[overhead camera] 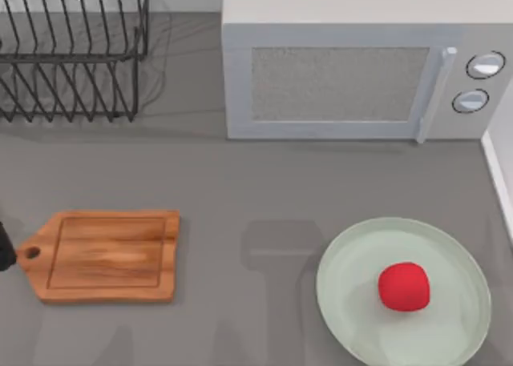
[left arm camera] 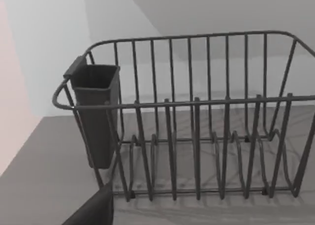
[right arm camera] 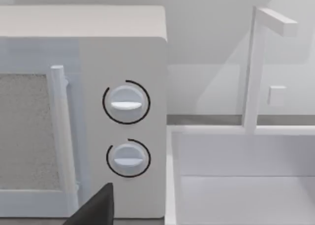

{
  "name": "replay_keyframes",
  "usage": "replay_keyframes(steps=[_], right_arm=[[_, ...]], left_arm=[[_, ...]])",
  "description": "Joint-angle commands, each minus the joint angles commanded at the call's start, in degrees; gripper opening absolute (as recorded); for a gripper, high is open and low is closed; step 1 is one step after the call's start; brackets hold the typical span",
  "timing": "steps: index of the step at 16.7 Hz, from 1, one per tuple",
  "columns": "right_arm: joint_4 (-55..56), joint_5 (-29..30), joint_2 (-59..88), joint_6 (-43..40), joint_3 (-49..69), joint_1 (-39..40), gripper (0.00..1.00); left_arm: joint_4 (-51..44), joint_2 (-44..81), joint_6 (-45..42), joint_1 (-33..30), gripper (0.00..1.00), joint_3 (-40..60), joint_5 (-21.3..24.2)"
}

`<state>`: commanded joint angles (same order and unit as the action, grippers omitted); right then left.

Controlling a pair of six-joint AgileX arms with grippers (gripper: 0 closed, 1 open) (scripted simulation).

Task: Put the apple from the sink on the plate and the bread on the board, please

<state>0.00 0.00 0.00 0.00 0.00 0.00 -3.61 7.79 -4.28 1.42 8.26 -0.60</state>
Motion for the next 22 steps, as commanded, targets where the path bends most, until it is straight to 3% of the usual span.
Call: replay_keyframes(steps=[22], right_arm=[[0.0,0.0,0.0,0.0,0.0,0.0,1.0]], left_arm=[[-52.54,92.26,-29.59,11.59,1.0,65.21,0.62]])
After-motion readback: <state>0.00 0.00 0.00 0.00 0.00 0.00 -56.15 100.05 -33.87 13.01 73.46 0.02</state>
